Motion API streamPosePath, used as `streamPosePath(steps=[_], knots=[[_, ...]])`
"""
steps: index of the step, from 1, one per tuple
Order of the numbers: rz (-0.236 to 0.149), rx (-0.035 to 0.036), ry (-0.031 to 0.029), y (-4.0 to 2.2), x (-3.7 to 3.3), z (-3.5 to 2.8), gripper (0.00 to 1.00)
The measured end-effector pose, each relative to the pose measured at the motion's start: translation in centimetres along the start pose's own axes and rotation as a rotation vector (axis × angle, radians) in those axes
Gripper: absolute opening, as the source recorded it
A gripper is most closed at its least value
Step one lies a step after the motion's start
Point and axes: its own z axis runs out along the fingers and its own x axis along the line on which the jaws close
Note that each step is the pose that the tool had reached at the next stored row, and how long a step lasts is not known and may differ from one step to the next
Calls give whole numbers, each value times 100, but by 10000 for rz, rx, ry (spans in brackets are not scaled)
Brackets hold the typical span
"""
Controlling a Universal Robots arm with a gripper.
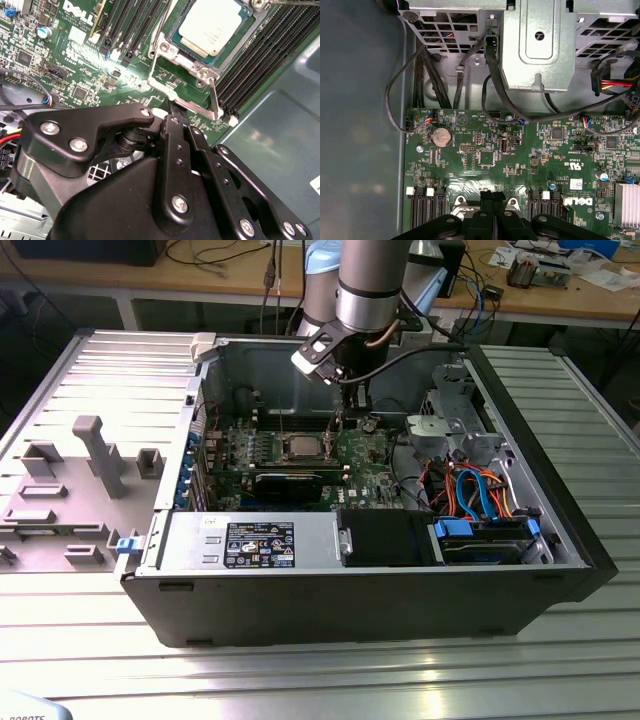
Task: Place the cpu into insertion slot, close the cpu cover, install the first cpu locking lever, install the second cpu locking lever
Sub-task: 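Close the cpu cover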
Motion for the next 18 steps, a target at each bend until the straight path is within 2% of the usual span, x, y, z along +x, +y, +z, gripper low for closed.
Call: streamPosePath(steps=[6, 18], knots=[[1, 0, 0, -9, 0, 0, 11], [-2, 0, 0, -93, 4, -1, 11]])
